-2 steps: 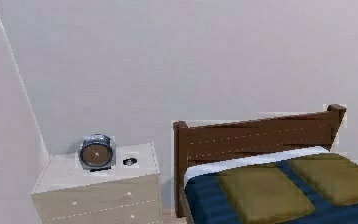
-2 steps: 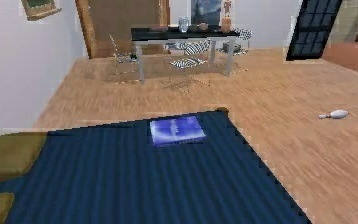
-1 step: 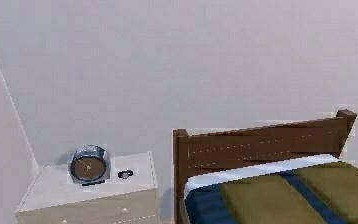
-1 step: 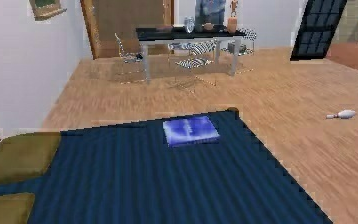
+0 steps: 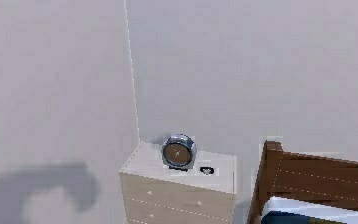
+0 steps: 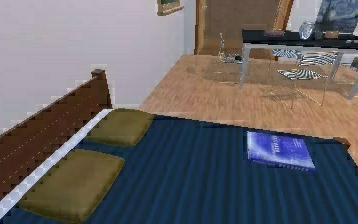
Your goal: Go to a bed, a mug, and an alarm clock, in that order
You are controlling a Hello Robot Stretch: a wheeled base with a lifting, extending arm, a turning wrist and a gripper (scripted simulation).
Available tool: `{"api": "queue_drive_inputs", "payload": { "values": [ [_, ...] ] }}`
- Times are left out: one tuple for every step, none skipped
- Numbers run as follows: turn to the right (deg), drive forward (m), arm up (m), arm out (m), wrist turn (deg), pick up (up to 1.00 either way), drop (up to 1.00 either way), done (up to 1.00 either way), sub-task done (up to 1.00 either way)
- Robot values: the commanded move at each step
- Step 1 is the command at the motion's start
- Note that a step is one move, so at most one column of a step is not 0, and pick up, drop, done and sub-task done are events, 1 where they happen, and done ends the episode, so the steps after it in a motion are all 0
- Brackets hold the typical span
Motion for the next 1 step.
{"api": "queue_drive_inputs", "payload": {
  "values": [
    [0.0, 0.00, 0.00, 0.00, 0.0, 0.00, 0.00, 1.00, 0.00]
  ]
}}
